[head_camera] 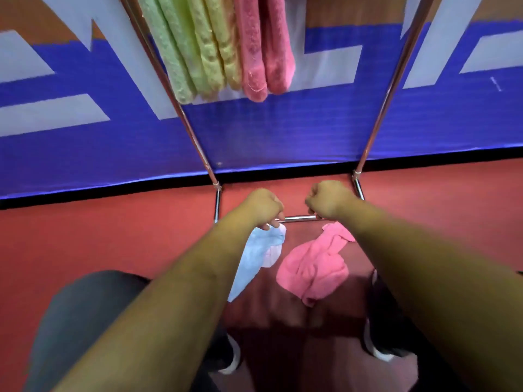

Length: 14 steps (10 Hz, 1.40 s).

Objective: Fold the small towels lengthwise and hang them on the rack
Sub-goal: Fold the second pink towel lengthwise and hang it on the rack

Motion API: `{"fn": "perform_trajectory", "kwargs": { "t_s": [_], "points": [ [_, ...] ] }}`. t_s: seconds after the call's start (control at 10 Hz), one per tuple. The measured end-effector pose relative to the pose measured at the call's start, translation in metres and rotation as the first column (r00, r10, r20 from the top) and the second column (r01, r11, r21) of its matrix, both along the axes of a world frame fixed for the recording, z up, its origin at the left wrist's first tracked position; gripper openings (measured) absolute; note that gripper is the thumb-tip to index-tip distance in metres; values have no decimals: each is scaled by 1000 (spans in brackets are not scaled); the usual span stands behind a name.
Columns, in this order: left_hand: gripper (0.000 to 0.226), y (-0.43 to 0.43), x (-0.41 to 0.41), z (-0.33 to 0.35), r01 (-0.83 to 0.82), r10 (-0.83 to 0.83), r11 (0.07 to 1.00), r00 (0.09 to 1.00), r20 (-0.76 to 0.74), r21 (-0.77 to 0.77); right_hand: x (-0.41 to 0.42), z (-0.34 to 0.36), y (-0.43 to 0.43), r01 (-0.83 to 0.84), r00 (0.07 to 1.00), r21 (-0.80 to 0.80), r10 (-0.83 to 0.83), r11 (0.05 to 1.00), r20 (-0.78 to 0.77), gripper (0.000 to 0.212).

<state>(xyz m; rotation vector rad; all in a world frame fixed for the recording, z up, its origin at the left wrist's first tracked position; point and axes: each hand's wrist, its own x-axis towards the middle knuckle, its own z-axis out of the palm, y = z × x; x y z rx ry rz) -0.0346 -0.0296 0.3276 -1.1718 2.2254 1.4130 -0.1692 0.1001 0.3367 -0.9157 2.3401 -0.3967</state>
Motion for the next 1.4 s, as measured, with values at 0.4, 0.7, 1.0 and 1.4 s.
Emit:
{"fn": "perform_trajectory", "kwargs": {
  "t_s": [0.4, 0.7, 1.0, 1.4],
  "points": [
    [13, 8, 7, -201, 265, -202, 959, 883, 424, -95, 9, -184, 14, 23, 950, 337, -126, 941, 285, 31],
    [64, 39, 41, -310, 388, -375, 917, 760, 530, 93, 30, -271, 24, -126, 940, 448, -37, 885, 339, 31],
    [86, 80, 55, -342, 477, -470, 867, 684, 558, 145, 31, -296, 51, -219, 949, 527, 55, 821, 309, 21],
    [24, 47, 7, -313, -574, 583, 712, 804, 115, 404, 31, -287, 30, -26, 976, 491, -85, 871, 202, 47]
  ]
}}
